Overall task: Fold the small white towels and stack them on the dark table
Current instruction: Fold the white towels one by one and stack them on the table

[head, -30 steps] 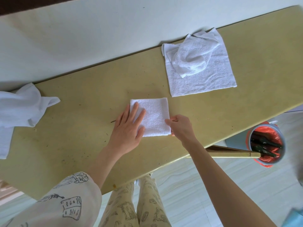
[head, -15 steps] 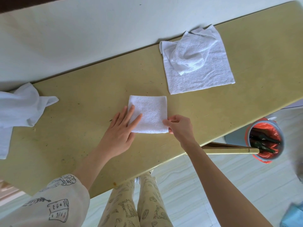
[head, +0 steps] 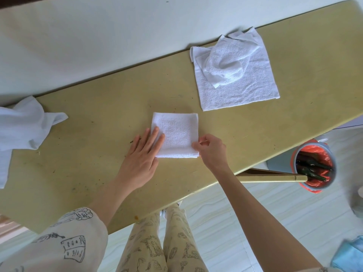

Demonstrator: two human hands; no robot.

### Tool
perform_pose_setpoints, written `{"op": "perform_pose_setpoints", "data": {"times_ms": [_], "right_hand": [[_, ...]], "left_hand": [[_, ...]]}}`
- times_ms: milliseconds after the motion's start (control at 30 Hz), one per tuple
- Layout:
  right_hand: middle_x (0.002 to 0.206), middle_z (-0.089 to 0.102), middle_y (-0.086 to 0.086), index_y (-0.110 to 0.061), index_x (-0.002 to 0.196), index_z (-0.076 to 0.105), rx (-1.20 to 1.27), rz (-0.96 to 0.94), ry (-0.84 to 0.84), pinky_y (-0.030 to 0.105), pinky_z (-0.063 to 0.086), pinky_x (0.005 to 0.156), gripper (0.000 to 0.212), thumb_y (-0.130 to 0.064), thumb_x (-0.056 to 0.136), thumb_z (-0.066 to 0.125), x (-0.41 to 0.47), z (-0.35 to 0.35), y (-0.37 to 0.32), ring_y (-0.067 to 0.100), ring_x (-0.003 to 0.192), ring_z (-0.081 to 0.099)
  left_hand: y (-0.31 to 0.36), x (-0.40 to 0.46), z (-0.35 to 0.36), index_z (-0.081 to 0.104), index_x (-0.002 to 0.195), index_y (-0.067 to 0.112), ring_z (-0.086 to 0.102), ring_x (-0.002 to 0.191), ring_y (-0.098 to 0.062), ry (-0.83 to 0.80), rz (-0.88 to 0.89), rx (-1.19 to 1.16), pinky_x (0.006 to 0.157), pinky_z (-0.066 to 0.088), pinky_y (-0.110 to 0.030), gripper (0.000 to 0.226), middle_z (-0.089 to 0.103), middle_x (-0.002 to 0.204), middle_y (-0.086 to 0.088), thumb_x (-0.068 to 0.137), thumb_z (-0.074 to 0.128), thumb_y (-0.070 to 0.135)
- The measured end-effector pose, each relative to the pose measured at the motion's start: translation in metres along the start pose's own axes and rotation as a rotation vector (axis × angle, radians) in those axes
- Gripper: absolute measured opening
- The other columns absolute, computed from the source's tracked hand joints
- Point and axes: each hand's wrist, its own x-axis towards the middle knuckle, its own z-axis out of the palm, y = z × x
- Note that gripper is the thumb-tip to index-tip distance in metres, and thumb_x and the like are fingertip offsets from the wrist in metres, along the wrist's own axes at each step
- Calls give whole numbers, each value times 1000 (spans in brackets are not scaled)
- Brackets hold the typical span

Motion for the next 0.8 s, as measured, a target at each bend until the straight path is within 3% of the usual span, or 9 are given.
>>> {"op": "perform_pose_setpoints", "data": {"times_ms": [100,233,367,467,600,800], "right_hand": [[81,57,-2,-15,84,54,-79,-72,-21,21,35,64,10,-16,84,64,-4,2,1,16,79,52],[88,59,2,-13,98,56,-111,-164,31,25,42,74,16,-19,85,64,-6,5,7,16,82,53],[91,57,4,-4,110,58,-54,-190,239,30,45,77,20,-11,92,52,-7,6,9,18,81,52],[101,60,14,2,106,60,-176,-468,402,40,50,83,23,-2,92,43,-5,15,11,30,91,58],[137,48,20,3,128,49,-510,-694,312,46,27,110,41,-12,94,32,17,38,9,33,133,38],[152,29,13,-2,143,29,-761,-633,203,42,9,114,57,-32,94,27,34,47,20,23,141,27]], "left_hand": [[1,1,-5,-15,146,21,-23,141,-13,-34,-6,-1,115,-14,-33,65,-23,154,2,86,6,29],[3,1,-12,-22,143,21,-29,138,-9,-75,-5,-42,115,-16,-33,66,-31,151,4,85,5,40],[13,9,-15,3,149,14,-8,144,-14,118,-32,-75,118,-4,-39,58,-9,156,2,96,11,35],[25,31,-13,22,144,2,12,144,-24,260,-41,-40,117,10,-44,51,14,155,-10,97,18,23],[23,54,-2,29,141,0,23,141,-26,265,-28,45,114,21,-46,48,27,151,-14,96,24,19],[0,54,5,29,142,3,21,140,-21,244,-7,173,115,16,-46,58,28,151,-12,94,29,36]]}}
